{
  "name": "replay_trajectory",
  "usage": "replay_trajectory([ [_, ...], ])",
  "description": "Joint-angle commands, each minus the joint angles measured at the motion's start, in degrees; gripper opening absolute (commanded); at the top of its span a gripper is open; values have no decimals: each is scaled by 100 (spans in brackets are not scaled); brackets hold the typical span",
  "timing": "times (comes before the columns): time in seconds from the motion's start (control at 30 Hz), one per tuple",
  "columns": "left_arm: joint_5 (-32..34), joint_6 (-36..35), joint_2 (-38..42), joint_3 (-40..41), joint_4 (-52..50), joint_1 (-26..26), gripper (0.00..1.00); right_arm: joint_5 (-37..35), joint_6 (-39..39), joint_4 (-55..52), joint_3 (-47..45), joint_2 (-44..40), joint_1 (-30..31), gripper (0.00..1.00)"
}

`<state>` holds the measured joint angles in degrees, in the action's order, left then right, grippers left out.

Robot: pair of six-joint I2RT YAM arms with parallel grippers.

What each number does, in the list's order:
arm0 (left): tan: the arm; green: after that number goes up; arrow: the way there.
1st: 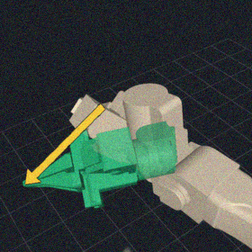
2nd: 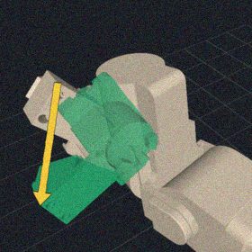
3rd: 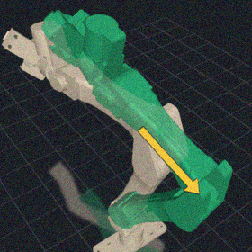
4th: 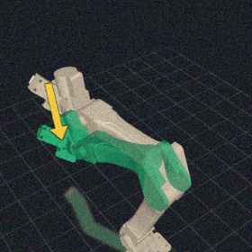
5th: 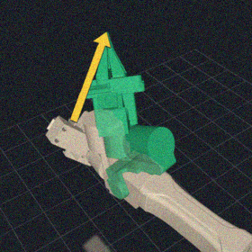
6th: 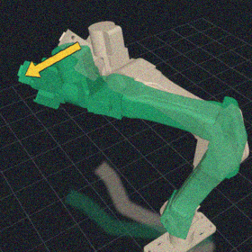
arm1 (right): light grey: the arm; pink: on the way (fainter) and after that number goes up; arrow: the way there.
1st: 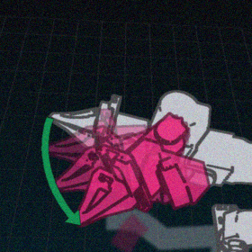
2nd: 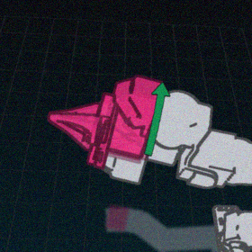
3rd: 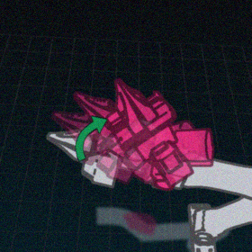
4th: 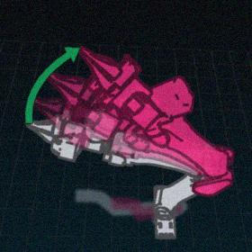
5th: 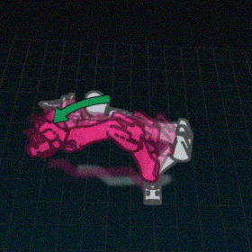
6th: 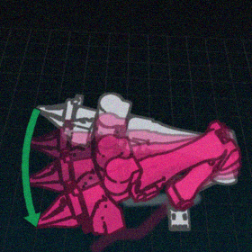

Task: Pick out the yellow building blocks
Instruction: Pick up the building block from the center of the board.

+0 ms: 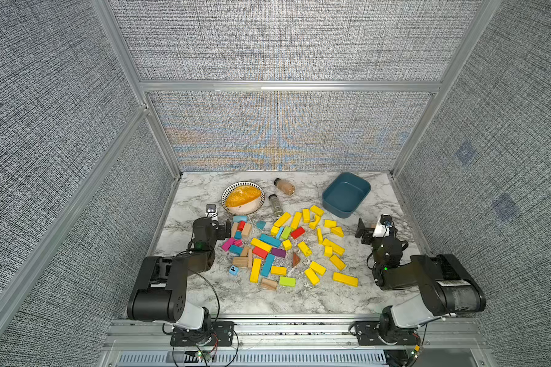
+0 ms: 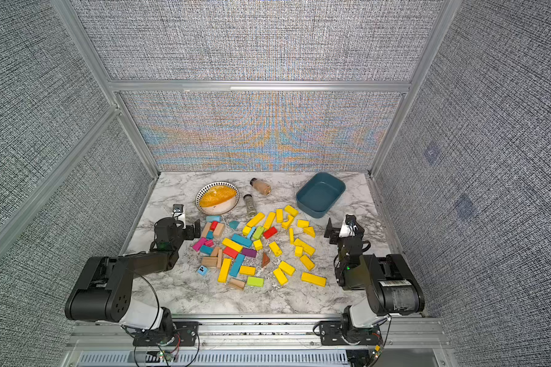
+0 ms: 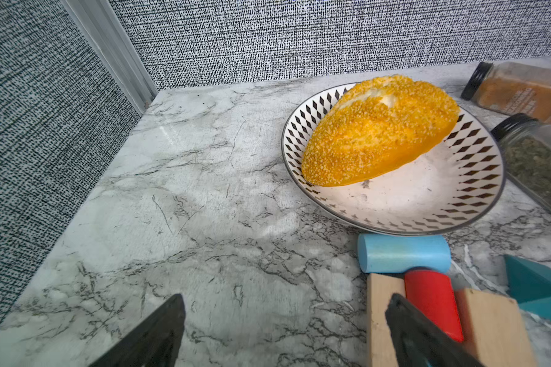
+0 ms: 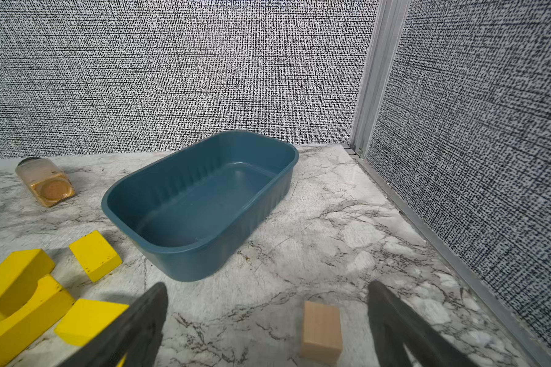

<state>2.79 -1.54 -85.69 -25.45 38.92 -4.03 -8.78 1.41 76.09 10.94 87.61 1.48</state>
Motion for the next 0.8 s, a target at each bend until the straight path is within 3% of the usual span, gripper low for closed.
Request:
replay_trajectory([
  [0.0,-35,-32,24,-4,116,3,99,-54,-18,-68,20,-9,10,98],
  [0.73,-24,11,83,7,123,16,99,-55,-18,-50,-5,-26,3,98],
  [0.77,-52,47,221,-39,-25,12,99,-37,-27,84,-37,-61,5,94],
])
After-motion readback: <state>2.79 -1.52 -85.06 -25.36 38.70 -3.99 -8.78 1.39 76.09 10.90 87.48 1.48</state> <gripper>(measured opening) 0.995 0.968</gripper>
